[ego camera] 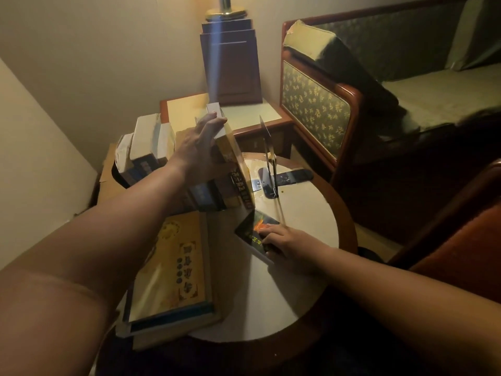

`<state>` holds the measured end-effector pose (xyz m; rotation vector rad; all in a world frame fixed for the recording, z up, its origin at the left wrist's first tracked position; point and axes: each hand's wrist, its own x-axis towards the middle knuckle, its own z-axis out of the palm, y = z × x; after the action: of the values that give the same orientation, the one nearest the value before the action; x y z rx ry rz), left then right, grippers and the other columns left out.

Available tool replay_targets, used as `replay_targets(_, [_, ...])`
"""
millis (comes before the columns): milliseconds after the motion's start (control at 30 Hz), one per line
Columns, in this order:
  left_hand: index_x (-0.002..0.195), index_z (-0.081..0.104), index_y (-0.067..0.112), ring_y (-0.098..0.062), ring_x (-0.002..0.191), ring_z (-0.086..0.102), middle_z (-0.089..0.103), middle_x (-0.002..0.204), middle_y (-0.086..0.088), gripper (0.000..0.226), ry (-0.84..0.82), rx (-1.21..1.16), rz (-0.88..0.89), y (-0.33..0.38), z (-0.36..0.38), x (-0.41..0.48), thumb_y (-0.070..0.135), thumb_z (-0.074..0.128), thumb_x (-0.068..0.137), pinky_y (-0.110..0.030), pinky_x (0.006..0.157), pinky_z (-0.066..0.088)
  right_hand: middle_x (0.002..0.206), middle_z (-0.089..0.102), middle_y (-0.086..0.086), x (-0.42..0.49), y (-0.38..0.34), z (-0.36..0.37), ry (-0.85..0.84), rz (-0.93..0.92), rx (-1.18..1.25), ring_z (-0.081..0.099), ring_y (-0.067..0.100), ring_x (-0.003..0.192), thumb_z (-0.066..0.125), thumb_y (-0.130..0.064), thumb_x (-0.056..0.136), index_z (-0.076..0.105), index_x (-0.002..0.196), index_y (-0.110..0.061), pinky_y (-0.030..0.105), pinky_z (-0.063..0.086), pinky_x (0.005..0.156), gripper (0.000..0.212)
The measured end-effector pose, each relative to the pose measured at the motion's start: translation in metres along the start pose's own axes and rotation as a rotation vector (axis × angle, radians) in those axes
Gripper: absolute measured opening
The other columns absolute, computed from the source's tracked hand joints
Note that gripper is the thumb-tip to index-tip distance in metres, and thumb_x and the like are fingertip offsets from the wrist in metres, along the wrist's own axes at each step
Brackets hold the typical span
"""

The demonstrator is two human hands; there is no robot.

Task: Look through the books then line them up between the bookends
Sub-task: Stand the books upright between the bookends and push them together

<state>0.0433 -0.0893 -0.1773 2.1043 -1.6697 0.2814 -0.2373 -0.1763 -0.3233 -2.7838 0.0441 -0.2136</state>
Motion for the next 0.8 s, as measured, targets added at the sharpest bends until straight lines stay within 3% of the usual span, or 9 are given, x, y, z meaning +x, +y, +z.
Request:
replay_targets(100, [0.149,0.024,0.020,-0.038,0.140,0.031,0.021,0.159,-0.011,0.101,-0.004,0.003,0.021,0.001,0.001,0.000,0.022,0.086,0.070,-0.047,0.109,0.037,0.142,0.055,0.014,-0.010,0.014,-0.008,-0.035,0.043,-0.050,0.059,0.032,0.120,0.066,-0.032,0.094,0.063,0.122,-0.008,0.036,0.052,0.094,0.036])
replay_targets(200, [0.149,0.023,0.025,-0.037,0.136,0.036,0.021,0.159,-0.008,0.102,0.005,0.038,0.009,0.001,0.003,-0.001,0.019,0.086,0.070,-0.048,0.109,0.039,0.136,0.058,0.007,-0.019,0.024,-0.015,-0.051,0.103,-0.037,0.061,0.025,0.115,0.065,-0.041,0.094,0.063,0.120,-0.015,0.033,0.057,0.091,0.037])
replay_targets(300, [0.149,0.023,0.025,-0.037,0.138,0.034,0.021,0.159,-0.008,0.101,0.002,0.030,0.008,0.002,0.002,-0.001,0.022,0.086,0.071,-0.047,0.109,0.037,0.133,0.057,0.000,-0.021,0.030,-0.025,-0.044,0.183,-0.049,0.058,0.018,0.114,0.073,-0.034,0.088,0.064,0.119,-0.019,0.028,0.055,0.090,0.035])
replay_targets(433, [0.150,0.023,0.023,-0.037,0.140,0.031,0.020,0.159,-0.008,0.101,-0.009,0.004,0.006,0.005,-0.002,-0.001,0.030,0.086,0.070,-0.046,0.109,0.033,0.130,0.054,-0.002,-0.021,0.040,-0.039,-0.112,0.331,-0.011,0.054,0.018,0.115,0.079,-0.018,0.082,0.065,0.116,-0.022,0.033,0.054,0.093,0.037])
replay_targets(533, [0.150,0.024,0.020,-0.038,0.140,0.030,0.021,0.159,-0.010,0.102,-0.011,-0.009,0.017,0.009,-0.004,-0.003,0.031,0.086,0.070,-0.049,0.109,0.032,0.123,0.055,-0.003,-0.027,0.049,-0.048,0.007,0.490,0.095,0.057,0.018,0.111,0.071,-0.015,0.087,0.062,0.113,-0.023,0.034,0.055,0.092,0.029])
replay_targets(600, [0.150,0.024,0.019,-0.039,0.141,0.029,0.021,0.159,-0.011,0.102,-0.009,-0.016,0.021,0.011,-0.005,-0.004,0.033,0.085,0.070,-0.051,0.110,0.033,0.129,0.053,-0.002,-0.029,0.056,-0.053,0.025,0.603,0.084,0.053,0.019,0.117,0.069,-0.030,0.089,0.056,0.127,-0.025,0.039,0.052,0.097,0.041])
replay_targets(667, [0.150,0.025,0.017,-0.040,0.141,0.029,0.022,0.158,-0.013,0.102,-0.004,-0.025,0.031,0.013,-0.006,-0.005,0.039,0.083,0.070,-0.052,0.109,0.032,0.138,0.050,0.000,-0.029,0.062,-0.055,-0.064,0.687,0.036,0.048,0.022,0.125,0.069,-0.047,0.087,0.045,0.142,-0.026,0.045,0.047,0.103,0.063])
replay_targets(800, [0.149,0.024,0.018,-0.039,0.142,0.028,0.022,0.159,-0.013,0.102,-0.013,-0.033,0.019,0.013,-0.005,-0.004,0.036,0.085,0.069,-0.053,0.110,0.033,0.142,0.050,0.001,-0.025,0.063,-0.065,-0.108,0.739,0.007,0.044,0.024,0.129,0.075,-0.055,0.081,0.039,0.148,-0.030,0.049,0.043,0.106,0.080])
